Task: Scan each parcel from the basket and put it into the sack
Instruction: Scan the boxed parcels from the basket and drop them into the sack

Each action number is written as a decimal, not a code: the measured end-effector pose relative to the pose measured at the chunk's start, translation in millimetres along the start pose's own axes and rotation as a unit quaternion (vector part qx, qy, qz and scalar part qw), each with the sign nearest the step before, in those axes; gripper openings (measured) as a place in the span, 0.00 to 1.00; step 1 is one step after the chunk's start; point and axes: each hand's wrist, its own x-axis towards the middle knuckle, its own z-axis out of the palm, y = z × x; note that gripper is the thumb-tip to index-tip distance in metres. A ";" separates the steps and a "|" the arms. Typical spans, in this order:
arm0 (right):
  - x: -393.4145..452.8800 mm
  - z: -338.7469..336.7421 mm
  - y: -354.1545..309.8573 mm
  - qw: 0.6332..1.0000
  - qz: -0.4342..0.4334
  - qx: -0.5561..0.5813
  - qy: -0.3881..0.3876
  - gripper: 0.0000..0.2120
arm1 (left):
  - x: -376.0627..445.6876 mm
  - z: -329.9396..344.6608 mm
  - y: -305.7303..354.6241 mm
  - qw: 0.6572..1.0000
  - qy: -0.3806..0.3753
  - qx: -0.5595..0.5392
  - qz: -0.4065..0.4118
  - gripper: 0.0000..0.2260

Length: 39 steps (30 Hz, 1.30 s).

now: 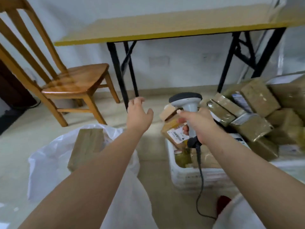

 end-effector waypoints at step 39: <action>92.4 -301.5 53.7 0.910 -0.075 0.283 0.294 0.05 | 80.3 357.2 296.1 0.788 -0.198 0.431 0.394 0.56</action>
